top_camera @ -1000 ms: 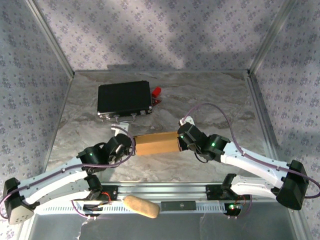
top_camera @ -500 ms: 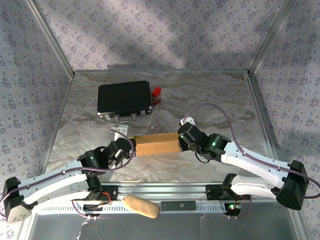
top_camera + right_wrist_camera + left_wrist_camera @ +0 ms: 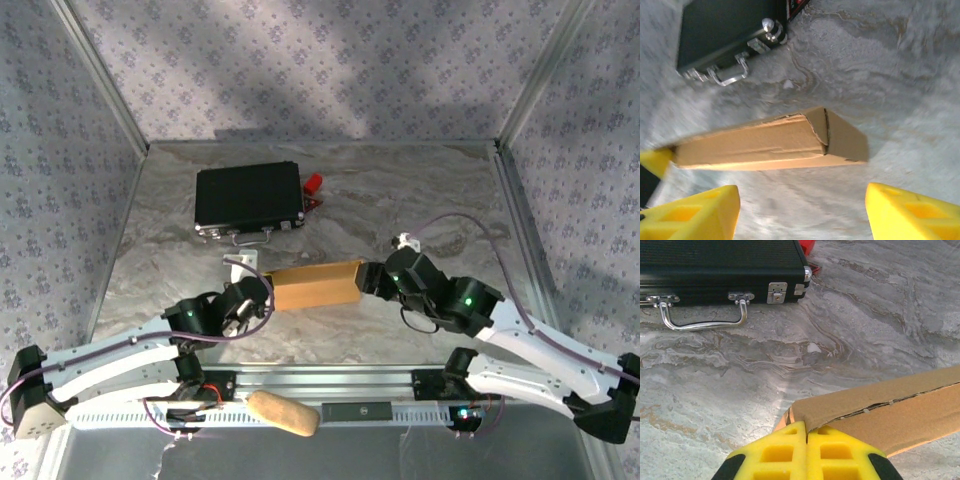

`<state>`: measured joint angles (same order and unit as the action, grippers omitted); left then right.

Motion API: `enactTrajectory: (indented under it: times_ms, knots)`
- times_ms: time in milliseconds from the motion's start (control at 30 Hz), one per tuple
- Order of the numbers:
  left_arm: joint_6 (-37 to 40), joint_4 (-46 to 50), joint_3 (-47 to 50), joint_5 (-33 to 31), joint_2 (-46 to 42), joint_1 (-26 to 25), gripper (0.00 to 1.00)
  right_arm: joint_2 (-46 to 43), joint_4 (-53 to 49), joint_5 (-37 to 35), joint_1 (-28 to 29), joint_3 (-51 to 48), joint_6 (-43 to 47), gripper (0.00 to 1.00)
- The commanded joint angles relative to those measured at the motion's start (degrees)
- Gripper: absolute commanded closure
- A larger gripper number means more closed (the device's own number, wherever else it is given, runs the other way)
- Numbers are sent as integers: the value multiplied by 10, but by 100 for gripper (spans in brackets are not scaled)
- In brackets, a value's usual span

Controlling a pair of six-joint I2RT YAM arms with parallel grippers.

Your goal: Fold the paper box

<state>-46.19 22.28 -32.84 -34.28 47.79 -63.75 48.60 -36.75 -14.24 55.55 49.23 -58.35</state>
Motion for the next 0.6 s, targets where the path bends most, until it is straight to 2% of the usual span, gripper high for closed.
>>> enactTrajectory:
  times_ms: [0,133,267,367,567]
  knots:
    - [-16,75,8,16,13,-7,100,-19,60,12,-5,-29,-194,29]
    - [-17,77,4,15,16,-9,100,-16,143,13,-6,-74,-350,28]
    - [-18,81,0,15,17,-9,100,-4,161,19,-6,-100,-469,27]
    - [-17,82,1,16,15,-9,100,3,209,31,-21,-123,-492,26]
    - [-15,84,-4,15,15,-9,100,38,279,122,-75,-157,-492,24]
